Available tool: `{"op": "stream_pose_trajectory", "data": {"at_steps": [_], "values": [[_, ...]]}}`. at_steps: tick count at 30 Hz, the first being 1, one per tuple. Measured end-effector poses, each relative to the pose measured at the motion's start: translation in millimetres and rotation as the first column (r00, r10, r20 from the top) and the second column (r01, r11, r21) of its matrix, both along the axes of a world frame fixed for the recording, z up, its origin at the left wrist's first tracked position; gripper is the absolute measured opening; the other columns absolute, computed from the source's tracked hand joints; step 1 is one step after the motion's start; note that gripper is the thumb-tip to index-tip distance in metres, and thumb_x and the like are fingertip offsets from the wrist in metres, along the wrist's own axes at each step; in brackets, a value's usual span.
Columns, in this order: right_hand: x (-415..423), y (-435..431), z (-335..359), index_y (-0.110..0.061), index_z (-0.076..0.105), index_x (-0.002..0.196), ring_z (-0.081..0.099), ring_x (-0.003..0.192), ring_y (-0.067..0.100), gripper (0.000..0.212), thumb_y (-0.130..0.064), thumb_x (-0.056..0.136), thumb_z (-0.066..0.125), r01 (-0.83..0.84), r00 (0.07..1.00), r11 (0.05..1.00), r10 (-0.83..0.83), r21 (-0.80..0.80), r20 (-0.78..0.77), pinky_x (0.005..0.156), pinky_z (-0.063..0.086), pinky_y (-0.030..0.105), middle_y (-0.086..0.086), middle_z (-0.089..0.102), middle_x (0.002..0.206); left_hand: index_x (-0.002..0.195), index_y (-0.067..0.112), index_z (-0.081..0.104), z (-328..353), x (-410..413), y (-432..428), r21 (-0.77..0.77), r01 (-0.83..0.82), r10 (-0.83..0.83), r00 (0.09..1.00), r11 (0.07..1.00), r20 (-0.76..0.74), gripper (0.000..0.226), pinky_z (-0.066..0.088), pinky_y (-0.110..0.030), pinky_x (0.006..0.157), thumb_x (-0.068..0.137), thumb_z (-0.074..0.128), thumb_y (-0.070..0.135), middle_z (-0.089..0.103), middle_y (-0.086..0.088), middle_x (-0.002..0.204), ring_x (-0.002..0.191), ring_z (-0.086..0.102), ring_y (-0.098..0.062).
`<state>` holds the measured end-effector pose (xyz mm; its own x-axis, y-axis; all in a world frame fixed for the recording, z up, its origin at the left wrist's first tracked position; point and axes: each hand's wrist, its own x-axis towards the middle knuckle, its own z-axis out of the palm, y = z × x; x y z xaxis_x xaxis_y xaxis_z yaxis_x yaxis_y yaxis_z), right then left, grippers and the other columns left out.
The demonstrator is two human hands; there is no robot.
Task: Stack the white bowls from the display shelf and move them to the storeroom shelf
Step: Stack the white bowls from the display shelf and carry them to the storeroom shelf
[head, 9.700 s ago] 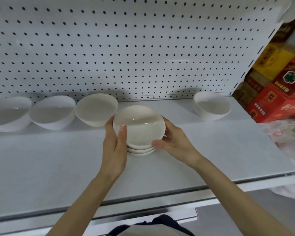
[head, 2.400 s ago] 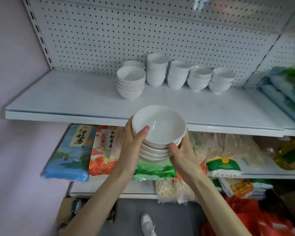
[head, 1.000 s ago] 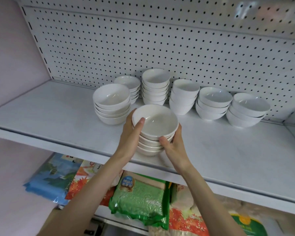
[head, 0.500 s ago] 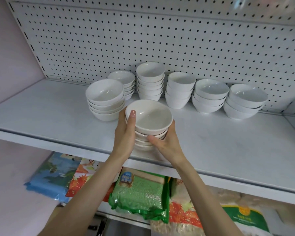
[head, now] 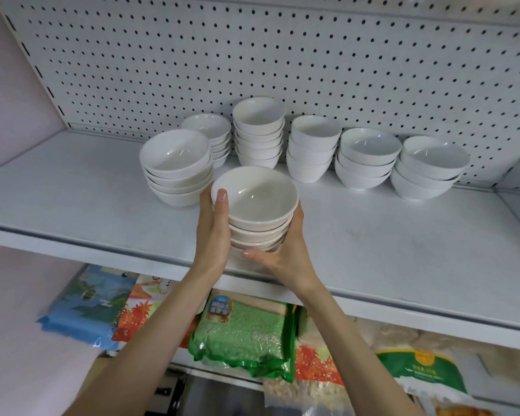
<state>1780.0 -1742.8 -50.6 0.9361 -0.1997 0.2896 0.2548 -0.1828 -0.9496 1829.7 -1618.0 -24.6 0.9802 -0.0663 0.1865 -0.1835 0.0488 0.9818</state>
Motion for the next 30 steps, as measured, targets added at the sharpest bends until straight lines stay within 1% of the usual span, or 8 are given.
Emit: {"op": "stream_pose_trajectory", "data": {"at_steps": [4,8,11,14,17,21,25,30], "values": [[4,-1,-7,-0.018,0.013,0.148,0.040,0.134,0.009,0.126,-0.036,0.050,0.090,0.035,0.999,0.999,-0.035,-0.021,0.009,0.111,0.036,0.032,-0.001,0.040,0.146,0.133,0.026,0.047,-1,1,1,-0.055,0.014,-0.015,1.000,0.998,-0.011,0.070,0.041,-0.009,0.091,0.078,0.039,0.069,0.058,0.020,0.121,0.110,0.054,0.012],[12,-3,-6,-0.044,0.022,0.137,0.045,0.128,0.001,0.113,-0.044,0.046,0.088,0.106,0.994,0.994,-0.104,-0.035,0.038,0.102,0.040,0.017,-0.007,0.047,0.141,0.138,0.021,0.045,3,13,1,-0.004,0.064,-0.064,0.998,0.998,-0.028,0.079,0.039,-0.026,0.106,0.076,0.039,0.070,0.057,0.010,0.131,0.120,0.052,0.000],[23,-7,-5,-0.050,0.026,0.131,0.045,0.124,-0.005,0.105,-0.047,0.045,0.086,0.123,0.992,0.991,-0.120,-0.054,0.050,0.098,0.037,0.009,-0.013,0.048,0.137,0.147,0.023,0.036,9,20,5,0.081,0.050,-0.050,0.999,0.995,-0.013,0.080,0.028,-0.029,0.116,0.083,0.032,0.070,0.045,0.008,0.147,0.134,0.040,-0.002],[35,-12,-5,-0.052,0.023,0.131,0.045,0.125,-0.005,0.106,-0.046,0.046,0.086,0.118,0.992,0.990,-0.114,-0.078,0.061,0.098,0.036,0.009,-0.016,0.047,0.137,0.147,0.016,0.034,15,7,20,0.200,-0.152,0.122,0.981,0.968,0.152,0.065,0.027,-0.010,0.108,0.094,0.029,0.053,0.040,0.005,0.149,0.133,0.038,-0.003],[51,-14,-5,-0.053,0.022,0.132,0.047,0.126,0.001,0.106,-0.045,0.048,0.086,0.132,0.990,0.988,-0.128,-0.077,0.051,0.100,0.038,0.013,-0.009,0.048,0.139,0.143,0.012,0.038,19,0,44,0.276,-0.329,0.224,0.909,0.903,0.351,0.056,0.030,-0.018,0.108,0.098,0.029,0.043,0.042,0.003,0.143,0.133,0.041,-0.012],[71,-17,-3,-0.031,0.022,0.142,0.045,0.130,0.005,0.113,-0.037,0.051,0.087,0.116,0.992,0.992,-0.113,-0.053,0.060,0.105,0.036,0.016,-0.003,0.047,0.142,0.147,0.009,0.034,24,30,73,0.606,-0.458,0.107,0.845,0.651,0.523,0.058,0.020,-0.044,0.117,0.100,0.025,0.041,0.031,-0.016,0.155,0.143,0.026,-0.032],[82,-20,-4,-0.039,0.022,0.138,0.045,0.130,0.006,0.109,-0.040,0.051,0.086,0.121,0.992,0.990,-0.117,-0.075,0.053,0.107,0.036,0.018,-0.004,0.047,0.142,0.148,0.010,0.035,15,55,91,0.854,-0.417,-0.104,0.878,0.310,0.467,0.064,0.022,-0.057,0.115,0.098,0.023,0.049,0.033,-0.022,0.153,0.141,0.031,-0.041],[94,-17,-2,-0.034,0.022,0.140,0.044,0.130,0.003,0.109,-0.038,0.052,0.086,0.118,0.992,0.991,-0.116,-0.054,0.050,0.104,0.035,0.013,-0.004,0.044,0.143,0.148,0.009,0.036,13,59,97,0.919,-0.351,-0.193,0.903,0.180,0.383,0.069,0.024,-0.056,0.113,0.095,0.021,0.052,0.036,-0.024,0.151,0.140,0.033,-0.042]]}}
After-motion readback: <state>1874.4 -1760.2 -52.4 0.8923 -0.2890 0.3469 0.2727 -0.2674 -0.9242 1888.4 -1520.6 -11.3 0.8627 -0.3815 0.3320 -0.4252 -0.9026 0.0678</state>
